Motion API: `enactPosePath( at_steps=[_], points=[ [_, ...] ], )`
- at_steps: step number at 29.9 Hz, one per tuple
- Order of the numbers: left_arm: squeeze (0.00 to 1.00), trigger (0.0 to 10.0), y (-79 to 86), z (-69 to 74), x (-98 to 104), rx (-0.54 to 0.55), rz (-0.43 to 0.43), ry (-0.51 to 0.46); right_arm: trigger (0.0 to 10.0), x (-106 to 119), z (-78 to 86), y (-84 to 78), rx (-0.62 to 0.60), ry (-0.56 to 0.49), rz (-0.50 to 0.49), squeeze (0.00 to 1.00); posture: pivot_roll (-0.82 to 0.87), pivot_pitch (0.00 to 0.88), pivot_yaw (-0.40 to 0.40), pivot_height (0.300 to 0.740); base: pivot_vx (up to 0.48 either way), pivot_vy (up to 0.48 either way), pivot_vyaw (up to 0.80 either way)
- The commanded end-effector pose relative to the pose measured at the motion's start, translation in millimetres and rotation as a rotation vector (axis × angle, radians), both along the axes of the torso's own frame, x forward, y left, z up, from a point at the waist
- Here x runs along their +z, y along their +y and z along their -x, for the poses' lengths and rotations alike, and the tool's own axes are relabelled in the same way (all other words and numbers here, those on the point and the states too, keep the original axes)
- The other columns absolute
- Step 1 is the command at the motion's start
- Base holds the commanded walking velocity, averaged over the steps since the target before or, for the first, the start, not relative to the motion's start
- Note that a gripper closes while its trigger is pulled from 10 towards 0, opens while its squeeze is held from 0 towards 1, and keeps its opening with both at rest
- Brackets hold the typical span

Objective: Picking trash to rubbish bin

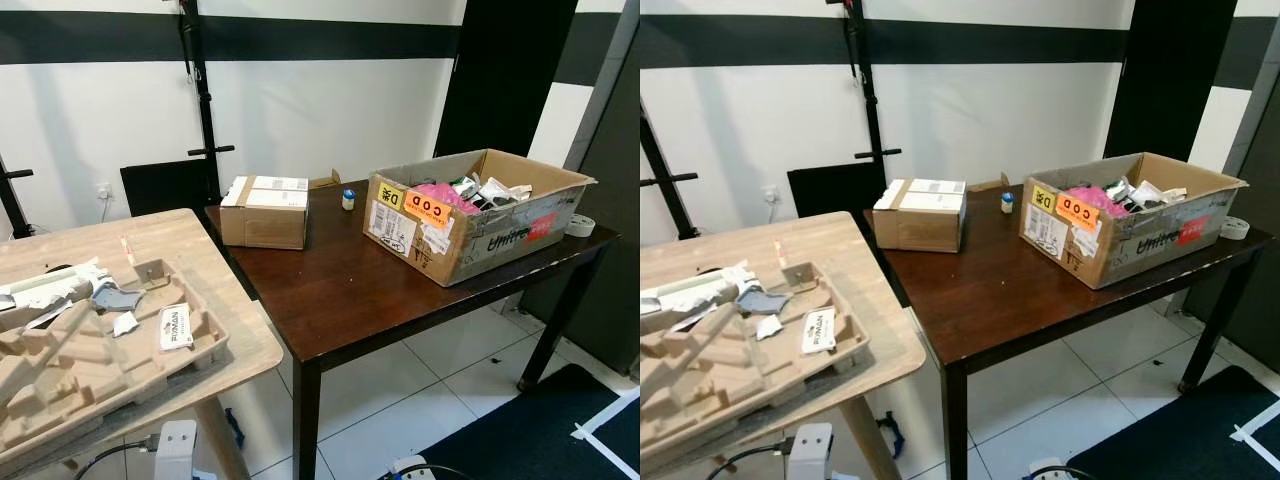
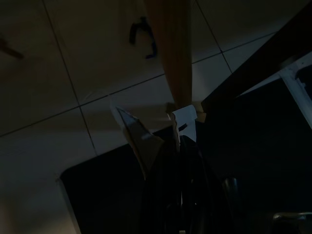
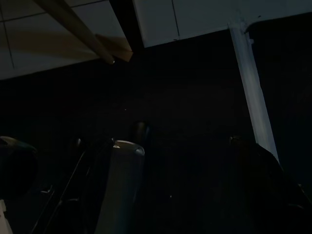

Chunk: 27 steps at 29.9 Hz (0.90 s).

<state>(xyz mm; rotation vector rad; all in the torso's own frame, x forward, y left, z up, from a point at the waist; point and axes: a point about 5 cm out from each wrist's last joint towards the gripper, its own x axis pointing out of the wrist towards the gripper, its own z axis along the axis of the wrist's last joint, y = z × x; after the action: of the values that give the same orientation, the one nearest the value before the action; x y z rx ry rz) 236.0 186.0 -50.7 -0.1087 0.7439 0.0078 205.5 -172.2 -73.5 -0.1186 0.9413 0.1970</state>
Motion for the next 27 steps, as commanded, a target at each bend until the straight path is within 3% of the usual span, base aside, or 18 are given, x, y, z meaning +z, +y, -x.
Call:
enactPosePath(
  at_steps=[1,27],
  points=[
    [0.0,10.0,-0.7,3.6,-2.8,-0.002,0.004,0.014,10.0,0.7,-0.9,-0.3,0.003,-0.009,0.0,0.0,0.0,0.0,-0.017,0.74,0.0,-0.277,0.0],
    [0.0,10.0,-10.4,-8.7,5.3,-0.032,0.024,-0.043,10.0,3.7,-5.1,-3.1,0.0,-0.026,-0.002,0.0,-0.02,0.0,-0.016,0.74,0.0,-0.394,0.0]
  ],
)
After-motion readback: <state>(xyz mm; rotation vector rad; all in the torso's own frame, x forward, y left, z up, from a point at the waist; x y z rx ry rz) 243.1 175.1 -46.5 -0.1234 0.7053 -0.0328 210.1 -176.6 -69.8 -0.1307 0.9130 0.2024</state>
